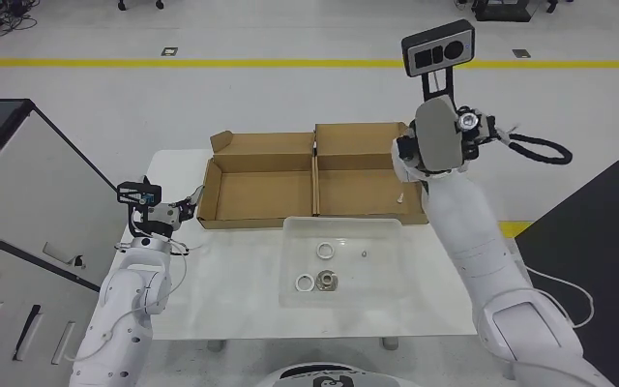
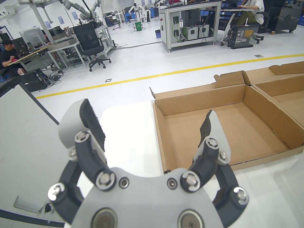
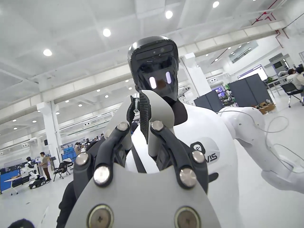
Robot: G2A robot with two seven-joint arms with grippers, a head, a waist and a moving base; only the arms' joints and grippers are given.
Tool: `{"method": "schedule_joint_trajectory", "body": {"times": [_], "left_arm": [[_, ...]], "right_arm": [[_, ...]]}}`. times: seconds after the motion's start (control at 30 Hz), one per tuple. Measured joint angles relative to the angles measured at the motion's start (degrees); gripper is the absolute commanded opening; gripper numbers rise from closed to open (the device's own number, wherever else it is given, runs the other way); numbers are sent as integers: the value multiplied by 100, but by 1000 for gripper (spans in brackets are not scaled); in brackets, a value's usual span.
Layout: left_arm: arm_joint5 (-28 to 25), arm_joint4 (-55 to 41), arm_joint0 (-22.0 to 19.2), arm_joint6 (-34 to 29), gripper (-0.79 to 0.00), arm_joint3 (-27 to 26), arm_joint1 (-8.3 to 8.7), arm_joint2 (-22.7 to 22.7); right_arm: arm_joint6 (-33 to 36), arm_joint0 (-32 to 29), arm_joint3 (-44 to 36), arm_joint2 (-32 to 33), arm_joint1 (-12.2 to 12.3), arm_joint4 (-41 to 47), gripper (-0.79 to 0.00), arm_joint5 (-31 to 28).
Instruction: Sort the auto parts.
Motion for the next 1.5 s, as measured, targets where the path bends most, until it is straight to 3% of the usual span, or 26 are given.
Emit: {"method": "schedule_joint_trajectory", "body": {"times": [0.2,0.4,0.83,1.5], "left_arm": [[0,0,0,0,0,0,0,0],[0,0,0,0,0,0,0,0],[0,0,0,0,0,0,0,0],[0,0,0,0,0,0,0,0]], "right_arm": [[-326,-26,-77,229,79,-1155,-785,355],[-452,-66,-230,341,117,-1677,-785,635],[-211,-280,-293,290,-23,-483,-785,384],[-193,-281,-300,288,-27,-450,-785,382]]}}
